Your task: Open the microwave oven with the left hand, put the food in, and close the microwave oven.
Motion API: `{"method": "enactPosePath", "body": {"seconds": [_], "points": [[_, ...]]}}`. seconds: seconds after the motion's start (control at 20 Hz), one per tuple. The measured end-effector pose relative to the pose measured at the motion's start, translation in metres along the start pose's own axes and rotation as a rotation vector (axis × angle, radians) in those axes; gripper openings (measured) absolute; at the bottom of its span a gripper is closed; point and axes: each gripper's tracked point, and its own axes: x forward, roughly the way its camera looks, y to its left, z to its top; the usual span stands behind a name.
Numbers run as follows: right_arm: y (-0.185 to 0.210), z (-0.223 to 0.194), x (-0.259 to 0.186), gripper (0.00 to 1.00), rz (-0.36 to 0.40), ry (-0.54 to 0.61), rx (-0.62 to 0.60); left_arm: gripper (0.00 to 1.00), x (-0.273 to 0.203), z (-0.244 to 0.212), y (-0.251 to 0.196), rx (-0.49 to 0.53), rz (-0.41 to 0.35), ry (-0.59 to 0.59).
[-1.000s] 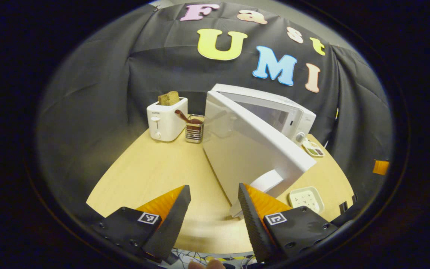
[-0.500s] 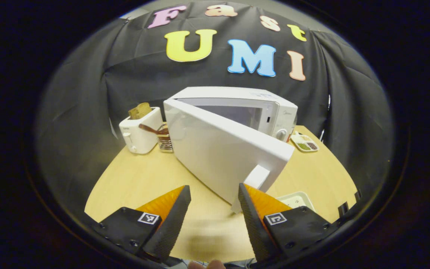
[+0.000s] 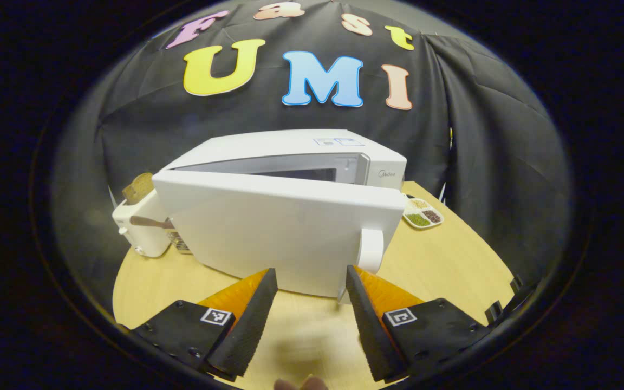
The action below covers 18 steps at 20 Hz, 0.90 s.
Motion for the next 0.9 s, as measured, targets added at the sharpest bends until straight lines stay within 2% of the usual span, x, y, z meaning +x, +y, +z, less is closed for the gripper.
{"method": "enactPosePath", "body": {"seconds": [0.05, 0.1, 0.15, 0.25, 0.3, 0.35, 0.45, 0.5, 0.6, 0.8, 0.9], "points": [[0.004, 0.001, 0.001, 0.97, -0.013, -0.003, 0.007, 0.87, 0.012, 0.004, 0.000, -0.004, -0.009, -0.003], [0.008, 0.000, 0.003, 0.97, -0.019, 0.000, 0.012, 0.92, 0.023, 0.007, 0.002, -0.003, -0.012, -0.001], [0.013, -0.004, 0.005, 0.97, -0.028, 0.011, 0.009, 0.87, 0.035, 0.011, 0.005, -0.001, -0.010, -0.002], [0.016, -0.003, 0.009, 0.97, -0.055, 0.024, -0.012, 0.88, 0.057, 0.024, 0.010, -0.002, -0.010, -0.011], [0.019, -0.001, 0.010, 0.98, -0.064, 0.025, -0.020, 0.82, 0.069, 0.022, 0.010, -0.011, -0.019, 0.000], [0.022, 0.001, 0.009, 0.98, -0.069, 0.020, -0.028, 0.87, 0.077, 0.027, 0.012, -0.012, -0.019, 0.000], [0.025, 0.000, 0.011, 0.97, -0.086, 0.025, -0.049, 0.86, 0.096, 0.037, 0.015, -0.011, -0.011, -0.010], [0.025, -0.001, 0.010, 0.97, -0.095, 0.032, -0.057, 0.89, 0.104, 0.042, 0.017, -0.015, -0.003, -0.009], [0.026, 0.002, 0.010, 0.97, -0.108, 0.033, -0.057, 0.83, 0.113, 0.032, 0.012, -0.099, -0.038, 0.030], [0.034, 0.005, 0.011, 0.97, -0.089, 0.038, -0.055, 0.82, 0.120, 0.039, 0.019, -0.190, -0.036, 0.045], [0.035, 0.003, 0.011, 0.97, -0.080, 0.046, -0.060, 0.82, 0.123, 0.033, 0.017, -0.255, -0.023, 0.132]]}}
